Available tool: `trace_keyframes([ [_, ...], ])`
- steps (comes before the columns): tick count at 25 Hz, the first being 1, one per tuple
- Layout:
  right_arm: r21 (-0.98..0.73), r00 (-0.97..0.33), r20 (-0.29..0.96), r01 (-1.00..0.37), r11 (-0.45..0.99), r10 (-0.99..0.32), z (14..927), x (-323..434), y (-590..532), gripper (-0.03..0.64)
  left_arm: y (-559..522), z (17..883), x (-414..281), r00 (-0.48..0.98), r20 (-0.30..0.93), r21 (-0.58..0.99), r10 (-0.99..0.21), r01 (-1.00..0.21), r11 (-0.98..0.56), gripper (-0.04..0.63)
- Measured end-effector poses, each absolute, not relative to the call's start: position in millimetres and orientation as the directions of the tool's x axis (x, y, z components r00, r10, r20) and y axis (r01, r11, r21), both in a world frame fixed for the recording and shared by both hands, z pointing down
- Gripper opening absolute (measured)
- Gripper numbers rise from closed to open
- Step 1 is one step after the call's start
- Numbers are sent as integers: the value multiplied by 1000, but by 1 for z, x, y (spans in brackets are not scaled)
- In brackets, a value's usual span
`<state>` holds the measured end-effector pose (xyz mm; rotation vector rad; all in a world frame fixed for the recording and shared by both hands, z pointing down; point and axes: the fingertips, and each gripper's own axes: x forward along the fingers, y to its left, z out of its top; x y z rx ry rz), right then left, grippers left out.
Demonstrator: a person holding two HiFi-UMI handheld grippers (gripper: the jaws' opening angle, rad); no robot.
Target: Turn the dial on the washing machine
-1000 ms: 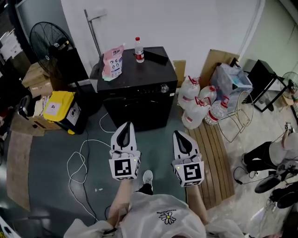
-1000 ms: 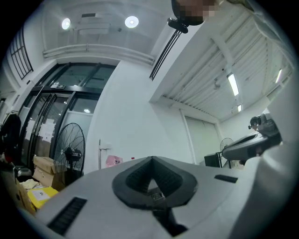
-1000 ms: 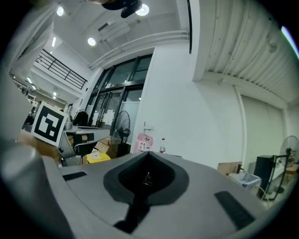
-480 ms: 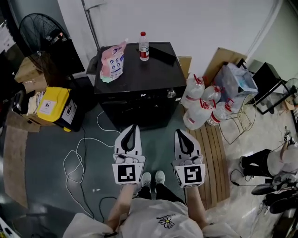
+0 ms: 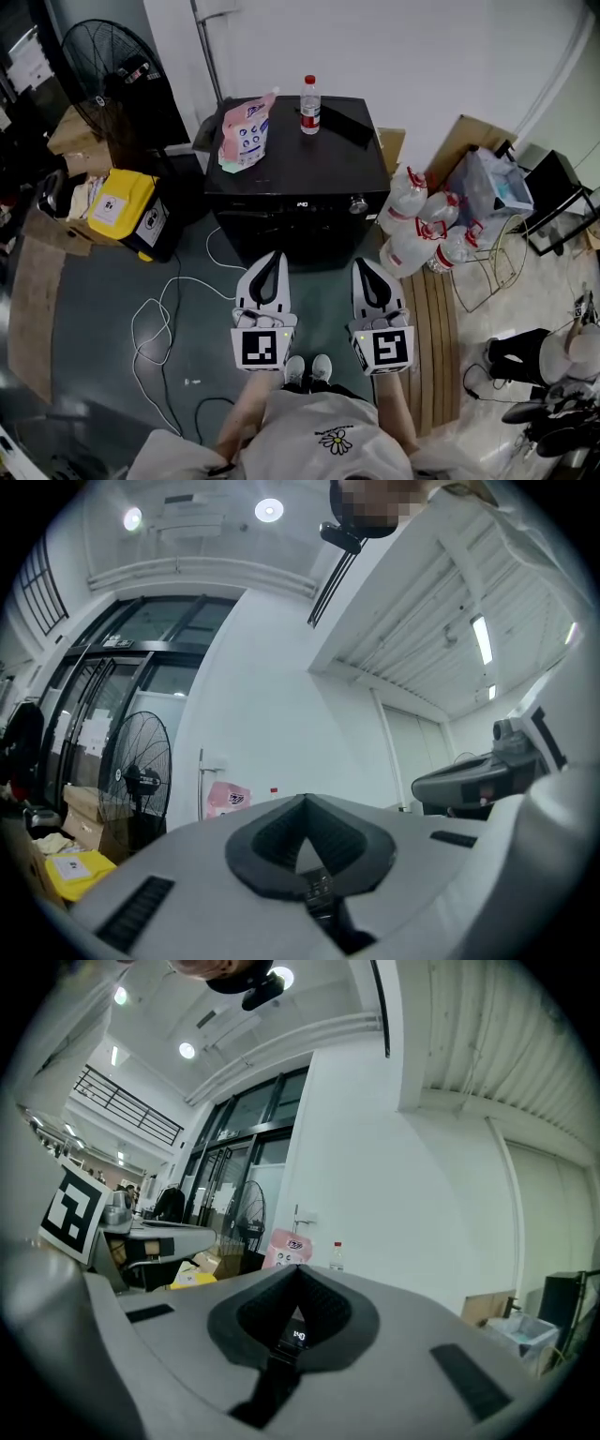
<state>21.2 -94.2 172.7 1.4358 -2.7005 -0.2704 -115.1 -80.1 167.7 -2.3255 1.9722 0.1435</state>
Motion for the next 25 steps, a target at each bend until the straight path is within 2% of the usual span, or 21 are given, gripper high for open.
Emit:
trace_keyframes([
  [11, 189, -579, -109, -810, 555, -808, 164, 19, -153, 3, -130, 165, -129, 97, -187, -51, -978, -995, -89, -2],
  [25, 181, -602, -82, -792, 582, -794, 320, -1, -241, 3, -216, 317, -138, 45, -143, -70, -989, -997, -36, -2],
])
